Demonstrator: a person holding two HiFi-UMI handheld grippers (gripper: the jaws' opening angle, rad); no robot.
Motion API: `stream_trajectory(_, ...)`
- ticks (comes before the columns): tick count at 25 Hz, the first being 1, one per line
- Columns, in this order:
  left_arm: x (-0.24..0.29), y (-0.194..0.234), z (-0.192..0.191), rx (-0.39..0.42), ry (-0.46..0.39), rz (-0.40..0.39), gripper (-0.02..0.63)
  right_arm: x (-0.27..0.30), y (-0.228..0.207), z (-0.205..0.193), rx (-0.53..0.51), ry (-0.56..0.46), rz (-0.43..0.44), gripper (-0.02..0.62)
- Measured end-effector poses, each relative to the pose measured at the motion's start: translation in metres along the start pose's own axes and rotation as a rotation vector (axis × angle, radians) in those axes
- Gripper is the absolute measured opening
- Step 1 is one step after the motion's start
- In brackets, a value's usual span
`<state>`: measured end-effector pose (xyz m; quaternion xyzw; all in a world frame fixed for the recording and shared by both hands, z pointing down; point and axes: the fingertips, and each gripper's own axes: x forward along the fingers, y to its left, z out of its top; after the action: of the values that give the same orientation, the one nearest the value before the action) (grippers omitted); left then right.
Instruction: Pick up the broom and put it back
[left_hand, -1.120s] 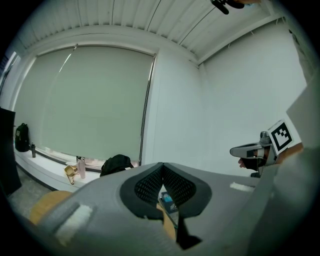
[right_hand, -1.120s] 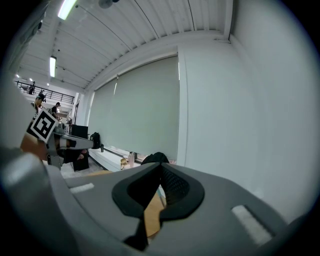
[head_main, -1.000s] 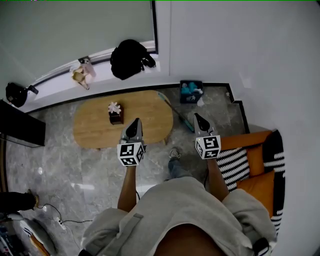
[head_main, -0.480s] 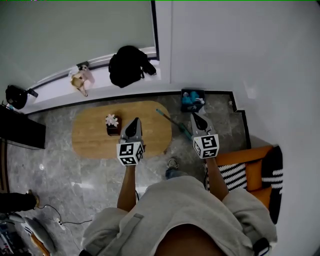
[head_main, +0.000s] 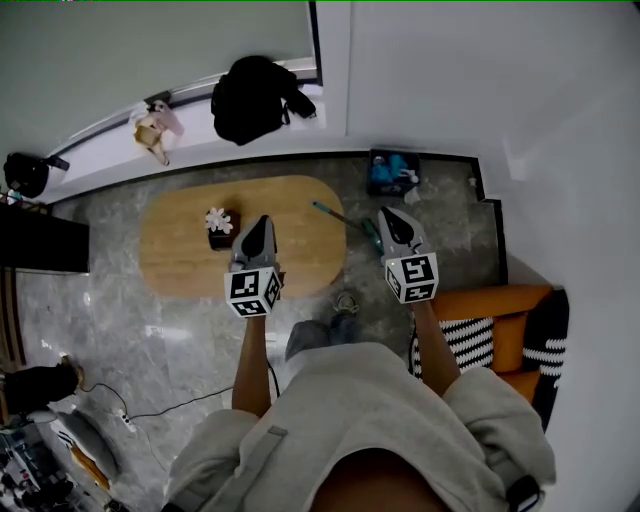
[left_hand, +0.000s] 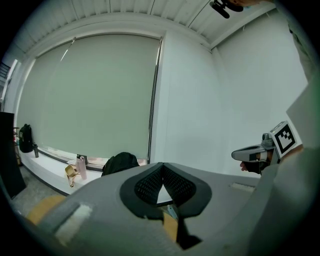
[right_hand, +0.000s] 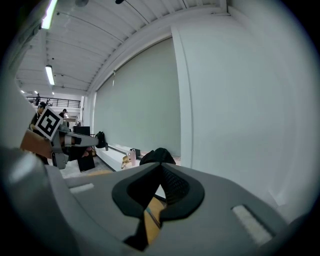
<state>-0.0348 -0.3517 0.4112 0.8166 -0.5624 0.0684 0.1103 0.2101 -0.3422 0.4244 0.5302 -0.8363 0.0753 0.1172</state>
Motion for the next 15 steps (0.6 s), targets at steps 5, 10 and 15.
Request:
stream_trajectory(5,0.016,0.019,-0.027,-0.019,0.059,-0.017,0.005,0.028,0.005,-0.025,0.023,0.055,-0.007,0.002)
stream_trajectory(10,0.025,0.033,-0.064,-0.036,0.114,-0.069,0.005,0.043,0.018,-0.052,0.039,0.088,-0.044,0.002)
stream_trajectory(15,0.042,0.046,-0.097,-0.052,0.145,-0.115,0.005,0.063,0.023,-0.085,0.057,0.126,-0.092,0.002)
